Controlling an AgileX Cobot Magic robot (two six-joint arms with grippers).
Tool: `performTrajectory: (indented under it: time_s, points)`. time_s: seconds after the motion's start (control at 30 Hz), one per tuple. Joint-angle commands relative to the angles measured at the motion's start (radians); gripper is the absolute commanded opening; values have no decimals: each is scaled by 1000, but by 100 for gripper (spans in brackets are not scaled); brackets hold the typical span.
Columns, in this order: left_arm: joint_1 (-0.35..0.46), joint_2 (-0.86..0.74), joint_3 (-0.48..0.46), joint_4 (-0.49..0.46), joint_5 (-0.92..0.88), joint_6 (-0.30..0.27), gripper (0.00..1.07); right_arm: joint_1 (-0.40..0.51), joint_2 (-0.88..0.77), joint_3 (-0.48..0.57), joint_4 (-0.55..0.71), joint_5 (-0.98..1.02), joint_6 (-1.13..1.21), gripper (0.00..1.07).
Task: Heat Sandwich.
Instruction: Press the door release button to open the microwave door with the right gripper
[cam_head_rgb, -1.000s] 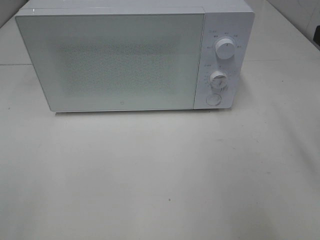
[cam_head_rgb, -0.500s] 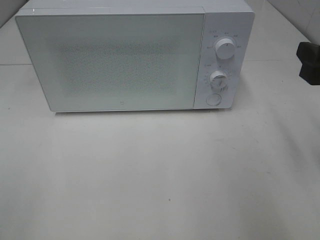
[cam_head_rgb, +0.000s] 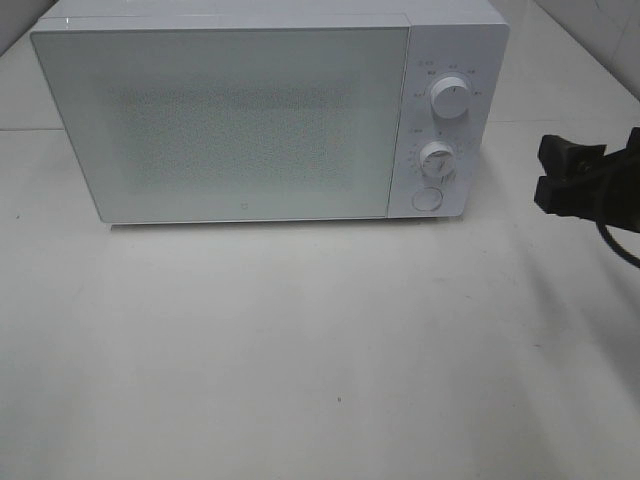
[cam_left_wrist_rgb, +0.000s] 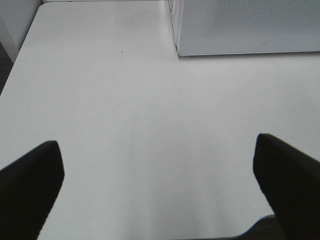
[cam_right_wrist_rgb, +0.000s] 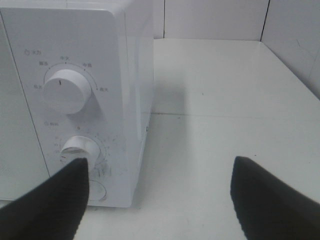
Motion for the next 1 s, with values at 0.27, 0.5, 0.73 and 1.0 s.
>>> performTrajectory:
  time_s: [0.27,0.5,0.73,1.0]
  points:
    - [-1,-17,2,-5,-13,-5,98,209,151,1,197,-184,-27,75]
    - [-1,-17,2,-5,-13,-5,98,329,247,0,315,-251,-28,75]
    - [-1,-17,2,-5,-13,-5,98,410,307,0,394,-274,-25,75]
    - [-1,-17,2,-5,-13,-5,98,414,307,-12,397,-266,-21,75]
